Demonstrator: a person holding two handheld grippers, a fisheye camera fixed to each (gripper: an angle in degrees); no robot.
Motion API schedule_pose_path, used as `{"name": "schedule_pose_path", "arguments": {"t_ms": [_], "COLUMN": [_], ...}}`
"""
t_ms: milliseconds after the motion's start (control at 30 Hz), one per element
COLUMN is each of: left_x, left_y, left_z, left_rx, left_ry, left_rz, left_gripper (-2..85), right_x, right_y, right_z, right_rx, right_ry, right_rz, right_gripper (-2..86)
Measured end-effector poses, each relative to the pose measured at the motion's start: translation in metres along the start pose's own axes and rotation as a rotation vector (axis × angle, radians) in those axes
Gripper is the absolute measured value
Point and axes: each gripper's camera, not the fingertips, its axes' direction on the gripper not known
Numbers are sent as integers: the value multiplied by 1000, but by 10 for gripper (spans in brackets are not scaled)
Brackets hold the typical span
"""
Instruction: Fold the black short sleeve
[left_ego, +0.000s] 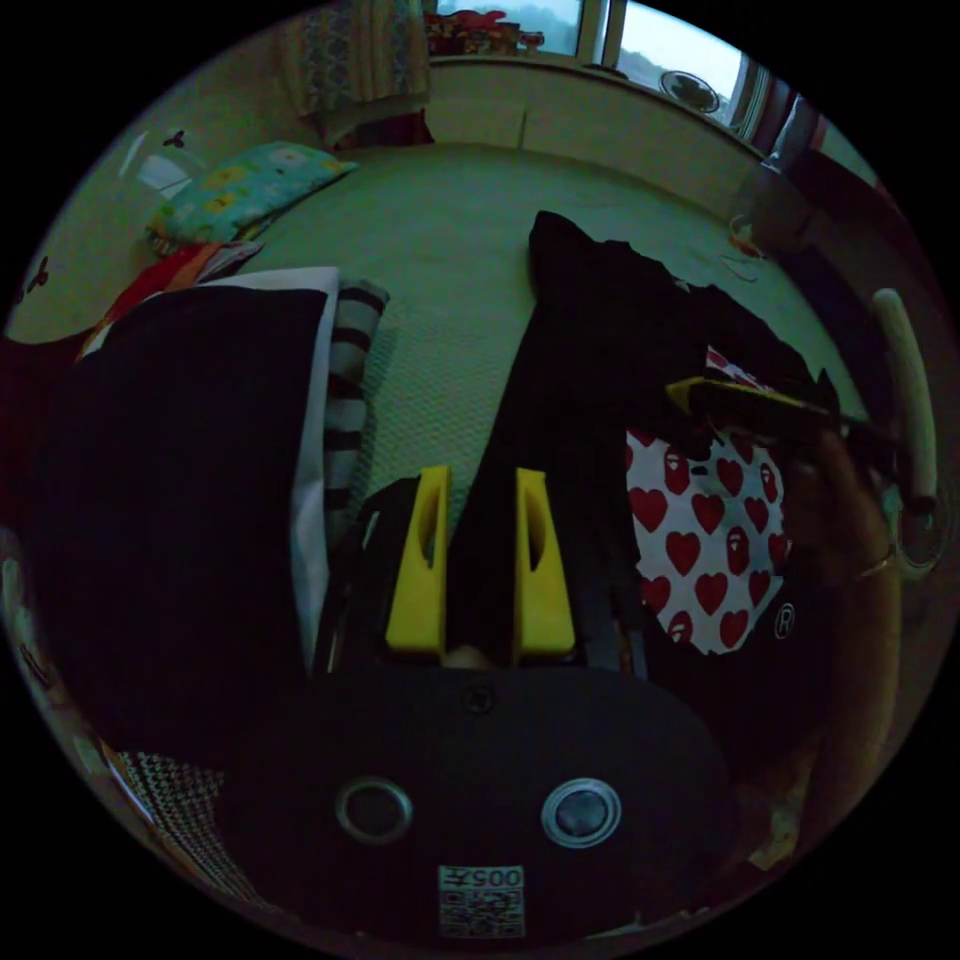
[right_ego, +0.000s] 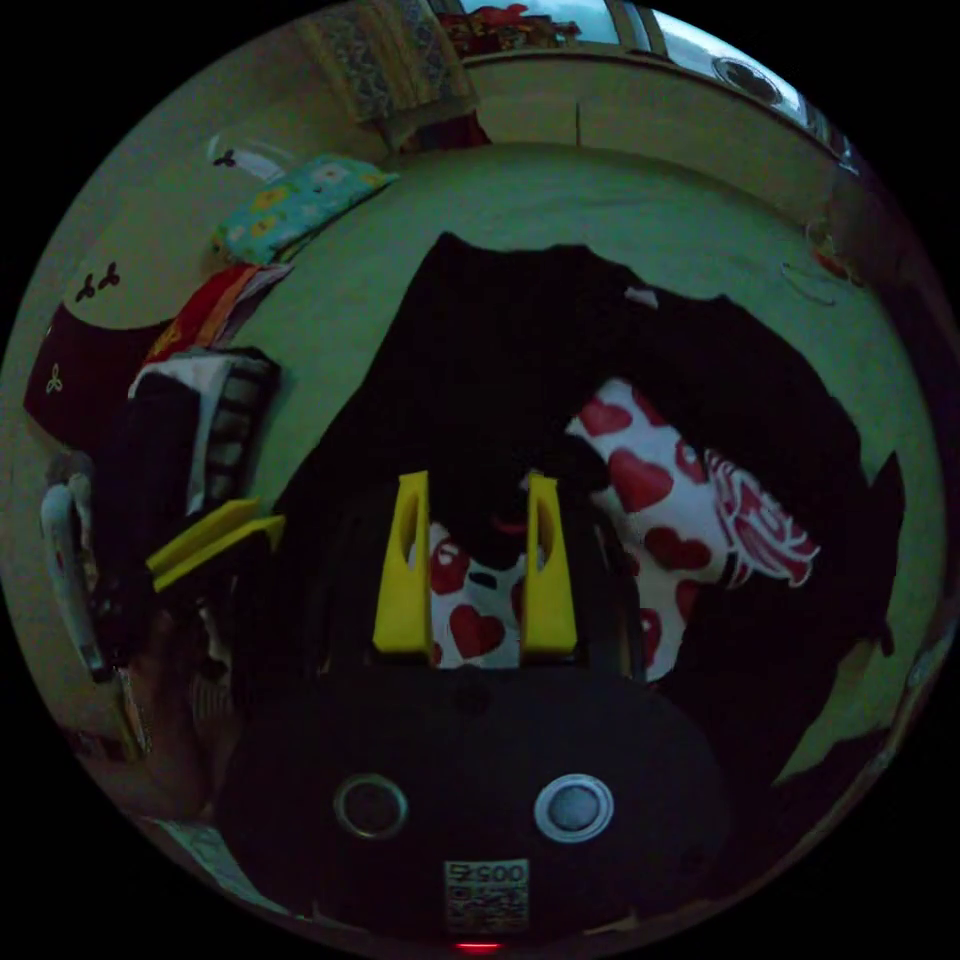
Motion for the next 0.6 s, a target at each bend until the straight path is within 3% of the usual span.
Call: {"name": "schedule_pose_path", "arguments": {"t_ms": [167,300,467,600], "left_x": [8,8,-10,-16], "left_y": [1,4,16,26], "left_z": [14,12,2,-4], "left_rx": [-46,-51,-33,-32], "left_ry": [-35,-60,29,39], "left_rz": [27,23,-46,-36], "left_gripper": [112,101,28,24], "right_x": [-1,-6,1,-16], "right_y": [21,48,67,68], "right_z": [-10,-32,-38,-88], "right_rx": [35,63,-87,176], "right_ry": [86,4,120,107], "right_rz": [30,-34,3,-38], "right_gripper": [45,-10,3,70]}}
